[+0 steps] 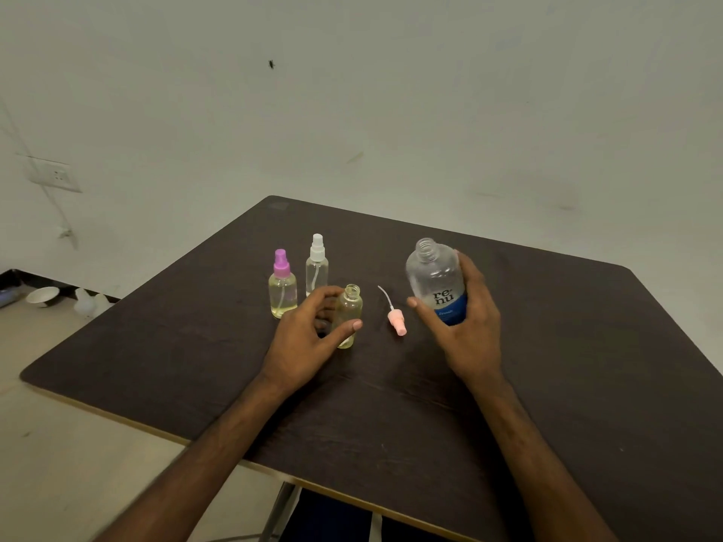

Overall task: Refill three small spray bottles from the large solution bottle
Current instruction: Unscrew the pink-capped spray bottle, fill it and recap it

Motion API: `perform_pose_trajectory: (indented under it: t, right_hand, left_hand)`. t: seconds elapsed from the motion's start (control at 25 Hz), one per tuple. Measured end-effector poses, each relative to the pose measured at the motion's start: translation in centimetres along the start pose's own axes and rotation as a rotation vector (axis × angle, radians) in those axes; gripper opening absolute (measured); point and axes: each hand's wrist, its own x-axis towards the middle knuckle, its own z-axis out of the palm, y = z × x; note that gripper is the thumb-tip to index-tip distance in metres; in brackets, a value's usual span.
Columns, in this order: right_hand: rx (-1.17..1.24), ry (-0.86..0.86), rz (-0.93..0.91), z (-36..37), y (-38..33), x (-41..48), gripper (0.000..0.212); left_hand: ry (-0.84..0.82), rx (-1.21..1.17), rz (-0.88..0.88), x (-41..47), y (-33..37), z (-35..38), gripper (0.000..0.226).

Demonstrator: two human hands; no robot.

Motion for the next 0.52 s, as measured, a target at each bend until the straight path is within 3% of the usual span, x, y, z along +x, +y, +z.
perform_pose_trajectory:
  t: [0.28,0.52]
  right_hand:
    - [-0.418,-0.113,-0.275,0.3,0.9,0.3,0.081]
    - [-0.571,-0.140,-0.346,0.7,1.9,0.5,0.087]
  left_hand:
    - [0.014,0.094,0.093,-0.1,0.3,-0.1,0.052]
    - [0.023,0.145,0.105,-0.1,-0.1,-0.1,0.054]
